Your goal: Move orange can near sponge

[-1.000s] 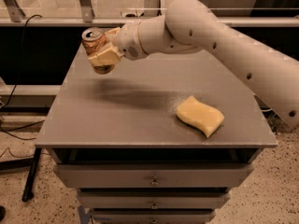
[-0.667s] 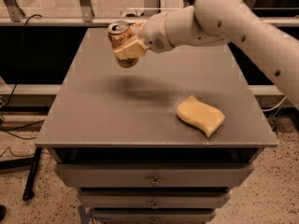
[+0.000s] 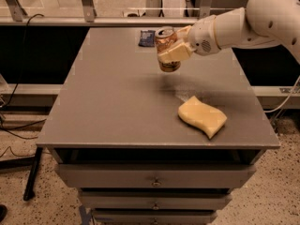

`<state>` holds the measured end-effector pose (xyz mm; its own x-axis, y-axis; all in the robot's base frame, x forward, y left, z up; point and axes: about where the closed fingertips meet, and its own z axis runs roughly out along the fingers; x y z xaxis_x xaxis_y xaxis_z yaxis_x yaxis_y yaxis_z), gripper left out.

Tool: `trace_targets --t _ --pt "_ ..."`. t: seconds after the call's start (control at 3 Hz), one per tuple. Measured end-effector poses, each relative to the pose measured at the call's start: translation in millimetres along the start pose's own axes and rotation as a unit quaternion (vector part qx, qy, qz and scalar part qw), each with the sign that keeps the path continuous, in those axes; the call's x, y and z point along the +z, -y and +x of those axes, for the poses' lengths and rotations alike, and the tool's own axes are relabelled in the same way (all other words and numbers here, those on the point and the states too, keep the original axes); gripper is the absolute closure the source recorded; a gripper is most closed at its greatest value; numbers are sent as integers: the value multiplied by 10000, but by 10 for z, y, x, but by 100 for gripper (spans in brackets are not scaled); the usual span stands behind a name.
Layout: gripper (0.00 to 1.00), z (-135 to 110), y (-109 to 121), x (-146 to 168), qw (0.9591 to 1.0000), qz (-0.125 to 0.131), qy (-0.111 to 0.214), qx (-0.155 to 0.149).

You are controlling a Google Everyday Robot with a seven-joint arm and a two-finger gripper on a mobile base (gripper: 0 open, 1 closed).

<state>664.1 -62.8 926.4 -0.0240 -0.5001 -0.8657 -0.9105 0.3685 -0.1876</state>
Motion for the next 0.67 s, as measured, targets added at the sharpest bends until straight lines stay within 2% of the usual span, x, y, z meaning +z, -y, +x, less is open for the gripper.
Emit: trace_targets --t 0.67 --pt "100 507 -266 -340 9988 -43 -213 448"
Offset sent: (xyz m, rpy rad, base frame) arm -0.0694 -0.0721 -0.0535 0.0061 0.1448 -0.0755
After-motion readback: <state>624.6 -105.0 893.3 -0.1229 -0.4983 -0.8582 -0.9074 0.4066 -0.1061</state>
